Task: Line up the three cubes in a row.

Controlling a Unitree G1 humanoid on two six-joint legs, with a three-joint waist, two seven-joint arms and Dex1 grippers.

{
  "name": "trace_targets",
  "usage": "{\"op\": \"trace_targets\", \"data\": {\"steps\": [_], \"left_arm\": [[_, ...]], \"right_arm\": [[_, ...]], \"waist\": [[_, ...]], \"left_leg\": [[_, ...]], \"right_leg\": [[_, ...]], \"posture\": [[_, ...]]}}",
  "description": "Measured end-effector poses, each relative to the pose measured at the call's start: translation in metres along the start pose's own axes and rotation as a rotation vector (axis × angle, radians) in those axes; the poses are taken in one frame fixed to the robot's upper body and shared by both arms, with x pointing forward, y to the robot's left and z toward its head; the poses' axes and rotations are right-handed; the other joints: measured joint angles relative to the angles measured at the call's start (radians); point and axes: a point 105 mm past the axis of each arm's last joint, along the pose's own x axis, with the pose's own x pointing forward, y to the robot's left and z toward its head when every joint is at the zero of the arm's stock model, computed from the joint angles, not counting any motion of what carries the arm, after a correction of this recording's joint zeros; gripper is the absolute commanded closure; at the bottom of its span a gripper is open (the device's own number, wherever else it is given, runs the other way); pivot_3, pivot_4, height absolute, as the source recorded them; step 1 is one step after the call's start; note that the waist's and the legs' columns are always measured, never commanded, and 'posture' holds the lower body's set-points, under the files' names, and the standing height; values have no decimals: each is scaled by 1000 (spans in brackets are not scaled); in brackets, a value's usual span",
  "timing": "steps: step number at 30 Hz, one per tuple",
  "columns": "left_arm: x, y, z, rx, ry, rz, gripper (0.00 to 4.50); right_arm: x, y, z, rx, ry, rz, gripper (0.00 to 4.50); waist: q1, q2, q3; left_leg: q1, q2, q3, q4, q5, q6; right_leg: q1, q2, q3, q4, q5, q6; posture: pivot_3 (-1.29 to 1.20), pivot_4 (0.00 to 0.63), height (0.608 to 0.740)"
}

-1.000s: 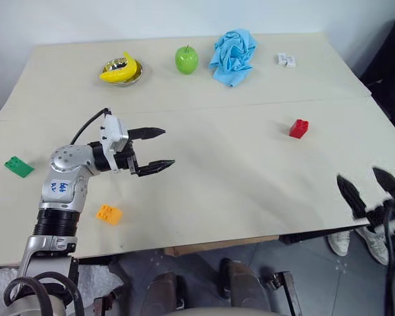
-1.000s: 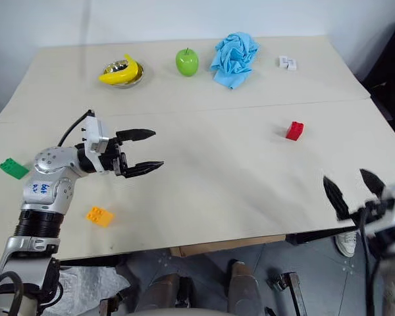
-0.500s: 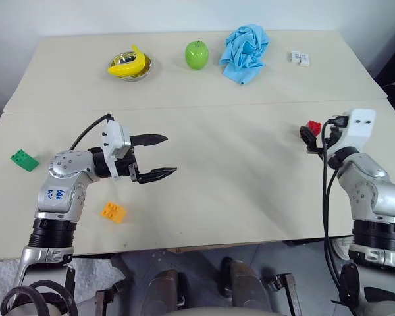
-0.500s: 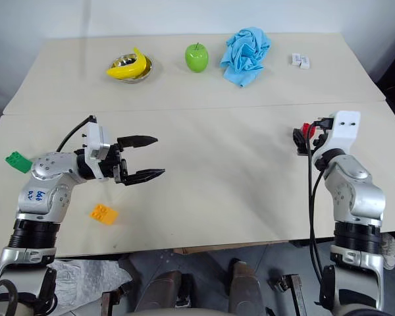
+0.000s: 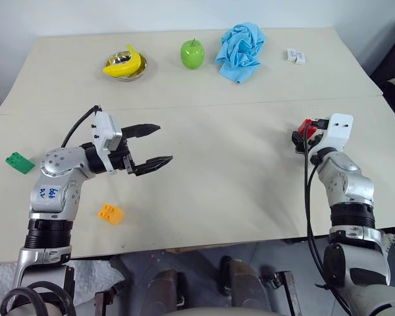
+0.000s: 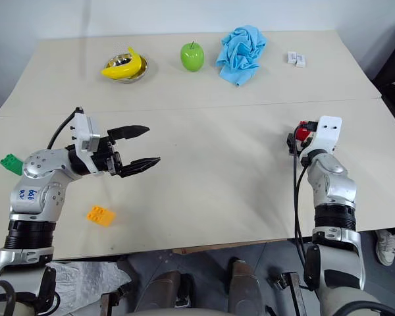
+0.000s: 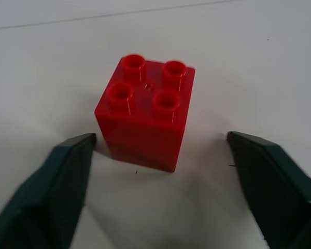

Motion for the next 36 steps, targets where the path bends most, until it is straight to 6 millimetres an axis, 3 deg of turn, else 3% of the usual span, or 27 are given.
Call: {"op": "trace_targets", "data": {"steps": [4,5,10,12,16,18,21,26,30,36], "left_arm": [[0,1,1,6,-3,2,0],[-1,1,2,7,-3,4,0],[-2,2,1,9,-4,10,0],[-3,2,1,8,-3,15,0],[-6,2,1,12,4,15,0],[-13,-1,-1,-17,11,4,0],[-20,-3,-3,-43,18,-5,0],[-27,-10,-9,-37,54,-24,0],[-32,-13,-13,-24,57,-14,0],[-42,-11,-13,-2,70,15,0]], "right_arm": [[-1,8,-1,-34,-21,58,2966],[-1,10,-1,-41,-22,71,3048],[-3,13,0,-60,-14,139,3044],[-7,23,3,-77,-19,241,3044],[-32,80,21,-173,-66,686,3044],[-59,110,21,-299,-67,993,3044],[-77,131,12,-382,-22,1234,3044],[-78,140,-1,-527,12,1412,3044],[-80,134,-30,-627,83,1542,3044],[-71,130,-30,-657,82,1548,3044]], "waist": [[-1,0,0],[-1,0,0],[0,0,0],[0,0,0],[-1,0,0],[-3,0,0],[-1,0,0],[4,0,0],[0,0,0],[-8,0,0]], "left_leg": [[0,0,0,0,0,0],[0,0,0,0,0,0],[0,0,0,0,0,0],[0,0,0,0,0,0],[1,0,0,1,0,0],[1,0,0,1,0,0],[1,1,0,2,0,0],[0,0,0,6,0,0],[0,1,-1,6,0,0],[0,2,-5,7,0,0]], "right_leg": [[0,0,0,0,0,0],[0,0,0,0,0,0],[0,0,0,0,0,0],[0,0,0,0,0,0],[0,1,0,0,0,0],[0,2,0,0,0,0],[1,1,0,0,0,0],[3,0,-3,1,0,0],[3,0,-3,1,0,0],[3,0,-3,1,0,0]], "posture": [[0,150,740],[0,150,740],[0,150,740],[0,150,740],[0,150,740],[0,150,740],[0,150,740],[0,150,740],[0,150,740],[0,150,740]]}}
